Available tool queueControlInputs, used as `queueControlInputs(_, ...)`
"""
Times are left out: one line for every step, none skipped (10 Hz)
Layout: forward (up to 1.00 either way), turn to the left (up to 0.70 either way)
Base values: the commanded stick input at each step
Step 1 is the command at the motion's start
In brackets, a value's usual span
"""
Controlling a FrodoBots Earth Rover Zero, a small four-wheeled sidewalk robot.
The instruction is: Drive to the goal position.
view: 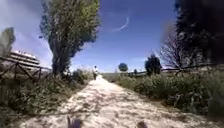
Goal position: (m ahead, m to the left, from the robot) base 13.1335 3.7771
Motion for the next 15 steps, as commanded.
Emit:
queueControlInputs(0.7, 0.0)
queueControlInputs(0.68, 0.0)
queueControlInputs(0.68, 0.0)
queueControlInputs(0.68, 0.0)
queueControlInputs(0.69, 0.0)
queueControlInputs(0.69, 0.0)
queueControlInputs(0.69, 0.0)
queueControlInputs(0.68, 0.0)
queueControlInputs(0.68, 0.0)
queueControlInputs(0.67, 0.0)
queueControlInputs(0.66, 0.0)
queueControlInputs(0.65, 0.0)
queueControlInputs(0.65, 0.0)
queueControlInputs(0.7, 0.0)
queueControlInputs(0.7, 0.0)
